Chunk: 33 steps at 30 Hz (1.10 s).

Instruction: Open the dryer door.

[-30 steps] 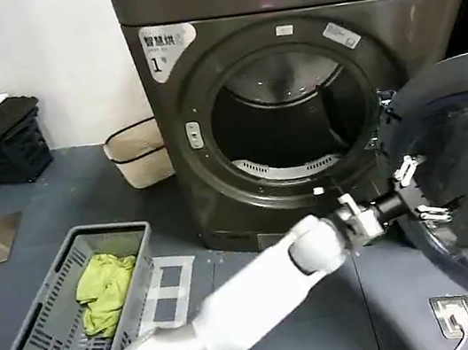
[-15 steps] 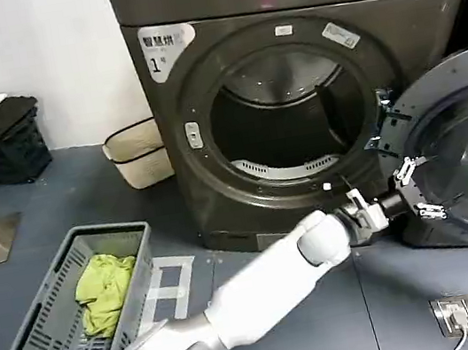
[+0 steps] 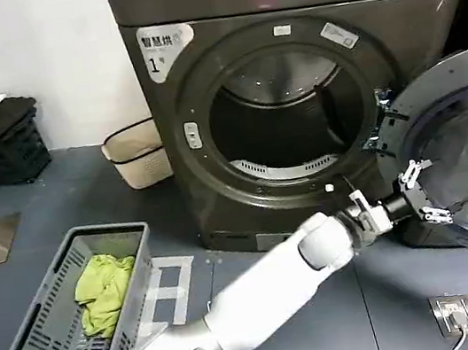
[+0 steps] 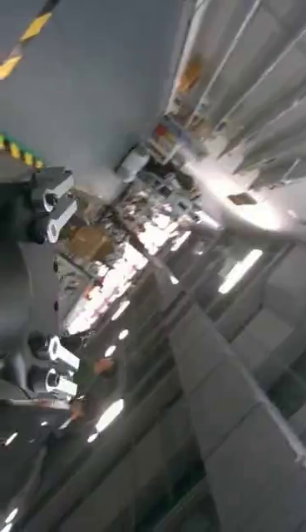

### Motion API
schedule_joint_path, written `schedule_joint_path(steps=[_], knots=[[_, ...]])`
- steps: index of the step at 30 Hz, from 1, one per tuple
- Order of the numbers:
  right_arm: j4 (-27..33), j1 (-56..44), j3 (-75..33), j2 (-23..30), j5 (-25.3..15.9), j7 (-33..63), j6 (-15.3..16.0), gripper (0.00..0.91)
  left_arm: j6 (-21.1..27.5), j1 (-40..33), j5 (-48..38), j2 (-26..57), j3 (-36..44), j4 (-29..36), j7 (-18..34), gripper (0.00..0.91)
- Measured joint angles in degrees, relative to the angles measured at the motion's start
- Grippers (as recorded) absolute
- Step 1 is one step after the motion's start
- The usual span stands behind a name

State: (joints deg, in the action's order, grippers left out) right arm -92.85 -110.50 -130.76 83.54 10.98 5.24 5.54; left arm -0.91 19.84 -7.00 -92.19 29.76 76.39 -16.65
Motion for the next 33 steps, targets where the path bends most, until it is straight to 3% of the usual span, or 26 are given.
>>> schedule_joint_path(steps=[5, 7, 20, 27, 33], knots=[[0.1, 0.2, 0.4, -0.6, 0.8, -1.5, 0.1, 0.907, 12.1, 2.6, -5.4, 0.2, -2.0, 10.0, -1.6, 0.907], [0.5, 0.3, 0.7, -0.8, 0.8, -2.0, 0.1, 0.907, 14.5, 3.8, -7.6, 2.6, -3.0, 14.5, -0.7, 0.907], [0.8, 2.3, 2.6, -3.1, 3.5, -2.8, 0.9, 0.907, 30.3, 15.4, -19.2, 32.9, -10.8, 42.1, 8.4, 0.907], [1.0, 3.4, 4.4, -4.1, 5.2, -3.9, 0.4, 0.907, 36.6, 25.3, -29.8, 45.0, -21.9, 50.8, 13.0, 0.907], [1.0, 4.5, 6.3, -4.8, 5.0, -4.8, 0.0, 0.907, 41.0, 33.7, -38.1, 53.4, -33.0, 53.0, 19.7, 0.907]])
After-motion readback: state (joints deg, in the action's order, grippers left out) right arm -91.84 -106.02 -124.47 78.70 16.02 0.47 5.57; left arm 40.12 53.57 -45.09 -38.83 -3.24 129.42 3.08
